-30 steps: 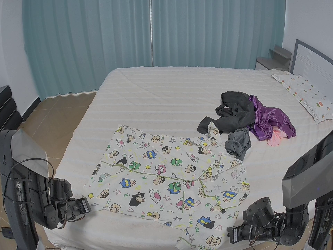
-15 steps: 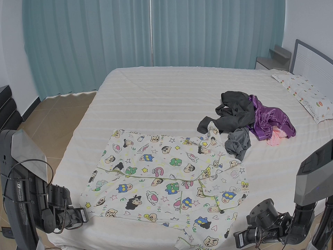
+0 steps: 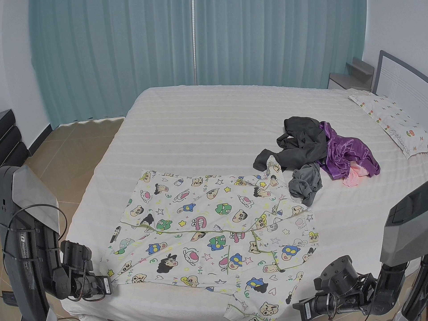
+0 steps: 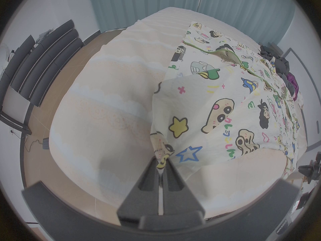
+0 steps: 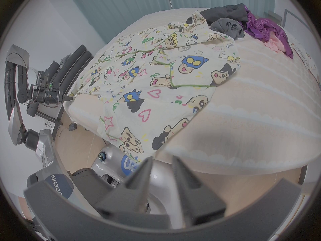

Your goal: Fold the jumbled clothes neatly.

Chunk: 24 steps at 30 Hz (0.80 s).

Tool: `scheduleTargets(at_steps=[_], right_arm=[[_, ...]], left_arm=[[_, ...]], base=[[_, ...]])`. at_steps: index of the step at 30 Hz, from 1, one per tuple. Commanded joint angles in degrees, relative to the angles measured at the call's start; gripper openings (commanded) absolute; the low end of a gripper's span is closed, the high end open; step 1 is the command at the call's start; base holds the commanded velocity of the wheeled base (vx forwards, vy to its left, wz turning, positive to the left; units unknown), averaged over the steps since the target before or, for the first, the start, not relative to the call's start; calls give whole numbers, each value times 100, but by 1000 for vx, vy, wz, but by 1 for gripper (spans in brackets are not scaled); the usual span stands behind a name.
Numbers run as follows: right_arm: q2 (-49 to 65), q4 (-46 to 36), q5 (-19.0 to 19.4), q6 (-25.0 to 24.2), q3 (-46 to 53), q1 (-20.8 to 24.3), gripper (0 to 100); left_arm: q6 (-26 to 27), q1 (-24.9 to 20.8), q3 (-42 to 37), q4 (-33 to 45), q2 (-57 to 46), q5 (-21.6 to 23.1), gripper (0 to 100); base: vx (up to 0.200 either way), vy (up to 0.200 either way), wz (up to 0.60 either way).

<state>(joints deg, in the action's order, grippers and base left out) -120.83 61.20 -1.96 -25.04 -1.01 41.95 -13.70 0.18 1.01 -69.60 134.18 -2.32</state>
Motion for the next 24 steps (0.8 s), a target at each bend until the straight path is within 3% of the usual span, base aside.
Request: scheduleTargets(at_steps=[1, 7, 11, 24], right_arm=[[-292, 15, 3, -124, -119, 349, 100], [-380, 6, 3, -625, -409, 780, 100], [-388, -2, 3, -1047, -549, 815, 100], [-511, -169, -50, -1064, -954, 613, 100]], left_arm=[[-1, -1, -101, -28, 55, 3, 0], [8, 8, -92, -98, 47, 3, 0], [-1, 8, -92, -247, 55, 12, 0], [-10, 87, -84, -458, 55, 38, 0]], base=[[0, 0, 0], [0, 0, 0], [0, 0, 0], [0, 0, 0]])
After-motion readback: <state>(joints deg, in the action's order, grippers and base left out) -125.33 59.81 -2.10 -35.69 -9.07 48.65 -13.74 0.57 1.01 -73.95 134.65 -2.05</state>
